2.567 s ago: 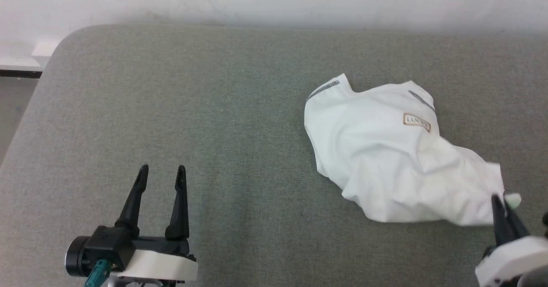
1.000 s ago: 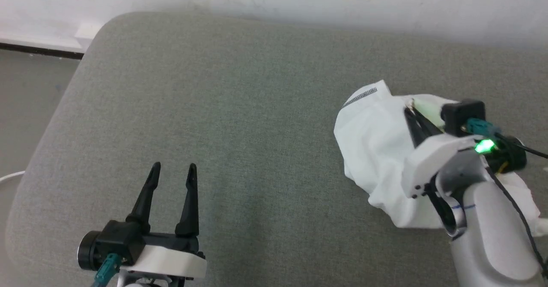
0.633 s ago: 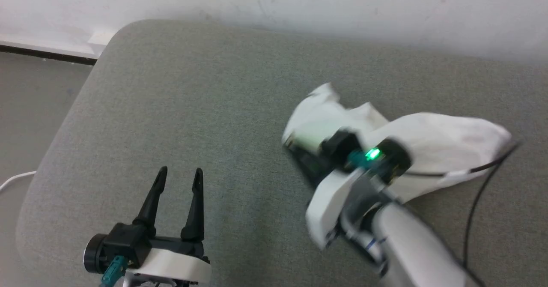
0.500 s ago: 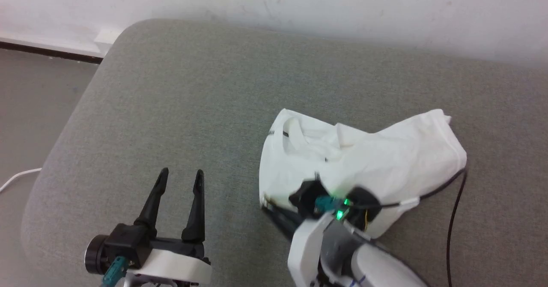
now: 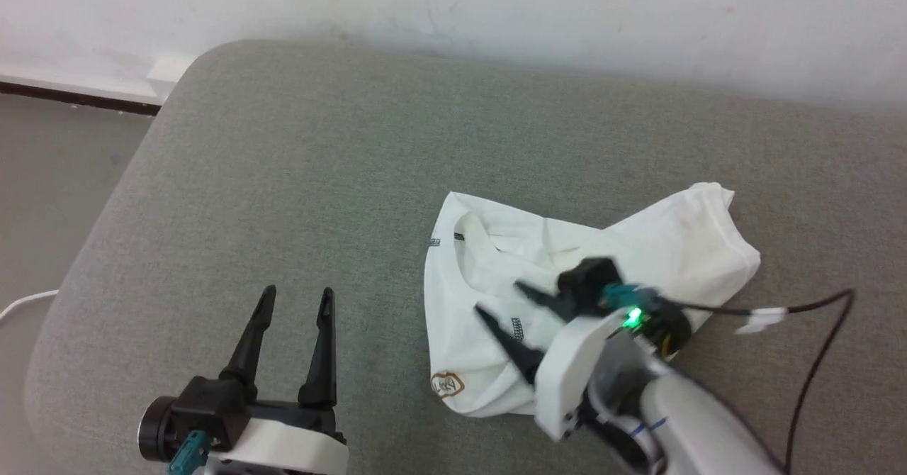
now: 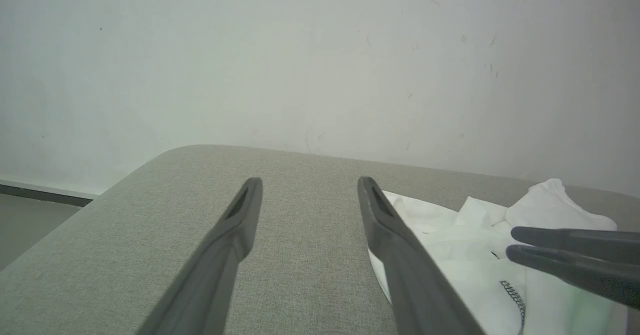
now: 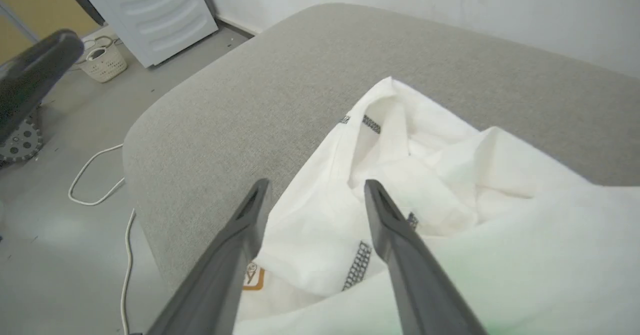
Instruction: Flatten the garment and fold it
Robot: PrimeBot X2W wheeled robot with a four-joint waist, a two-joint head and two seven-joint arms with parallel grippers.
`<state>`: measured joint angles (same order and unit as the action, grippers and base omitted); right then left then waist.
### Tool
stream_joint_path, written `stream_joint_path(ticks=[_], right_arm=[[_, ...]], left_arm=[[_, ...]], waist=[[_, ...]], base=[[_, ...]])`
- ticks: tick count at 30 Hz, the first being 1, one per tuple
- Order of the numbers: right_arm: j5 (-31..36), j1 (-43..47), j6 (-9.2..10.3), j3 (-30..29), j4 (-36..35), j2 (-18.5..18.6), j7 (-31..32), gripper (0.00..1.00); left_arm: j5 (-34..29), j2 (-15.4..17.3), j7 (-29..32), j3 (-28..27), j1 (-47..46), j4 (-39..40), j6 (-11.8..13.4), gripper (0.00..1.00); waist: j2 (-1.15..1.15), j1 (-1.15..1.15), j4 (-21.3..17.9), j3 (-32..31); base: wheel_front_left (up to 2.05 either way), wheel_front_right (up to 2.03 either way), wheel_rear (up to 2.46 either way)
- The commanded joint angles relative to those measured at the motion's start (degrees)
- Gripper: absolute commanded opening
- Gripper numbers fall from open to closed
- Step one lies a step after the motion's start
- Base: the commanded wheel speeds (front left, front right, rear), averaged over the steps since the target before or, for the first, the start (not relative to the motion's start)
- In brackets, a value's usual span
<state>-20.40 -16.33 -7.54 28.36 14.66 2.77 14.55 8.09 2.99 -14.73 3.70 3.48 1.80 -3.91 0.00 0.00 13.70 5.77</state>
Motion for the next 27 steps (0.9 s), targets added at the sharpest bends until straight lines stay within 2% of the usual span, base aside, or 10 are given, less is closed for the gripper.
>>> stream_joint_path(ticks=[1, 8, 14, 20, 26, 27], right_arm=[[0.6, -0.8, 0.05, -1.7, -0.9, 0.2, -0.4, 1.00], [10.8, -0.4, 0.05, -21.0, -5.7, 1.6, -0.1, 1.00], [17.6, 0.6, 0.05, -34.2, -4.2, 1.3, 3.5, 1.00], [19.4, -0.2, 0.05, -40.1, 0.6, 0.6, 4.9, 1.00], [17.5, -2.4, 0.05, -40.8, 7.4, 0.2, 5.4, 1.00], [17.2, -2.8, 0.05, -40.8, 8.1, 0.2, 5.3, 0.62]], left_arm=[[0.5, -0.1, -0.3, 0.0, 0.2, 0.1, 0.4, 1.00], [0.8, -0.1, -0.3, 0.0, -0.2, 0.7, 0.6, 1.00], [0.8, -0.1, -0.3, -0.3, -0.6, 0.9, 0.4, 1.00], [0.9, -0.1, -0.3, -0.4, -1.7, 0.8, 0.0, 1.00], [0.6, -0.1, -0.3, -0.5, -2.7, 0.6, -0.6, 1.00], [0.5, -0.1, -0.3, -0.6, -2.8, 0.6, -0.7, 1.00]], waist=[[0.00, 0.00, -0.2, 0.1], [0.00, 0.00, -0.2, 0.9], [0.00, 0.00, 0.2, 2.5], [0.00, 0.00, 0.8, 3.9], [0.00, 0.00, 1.3, 5.2], [0.00, 0.00, 1.3, 5.3]], base=[[0.00, 0.00, 0.00], [0.00, 0.00, 0.00], [0.00, 0.00, 0.00], [0.00, 0.00, 0.00], [0.00, 0.00, 0.00], [0.00, 0.00, 0.00]])
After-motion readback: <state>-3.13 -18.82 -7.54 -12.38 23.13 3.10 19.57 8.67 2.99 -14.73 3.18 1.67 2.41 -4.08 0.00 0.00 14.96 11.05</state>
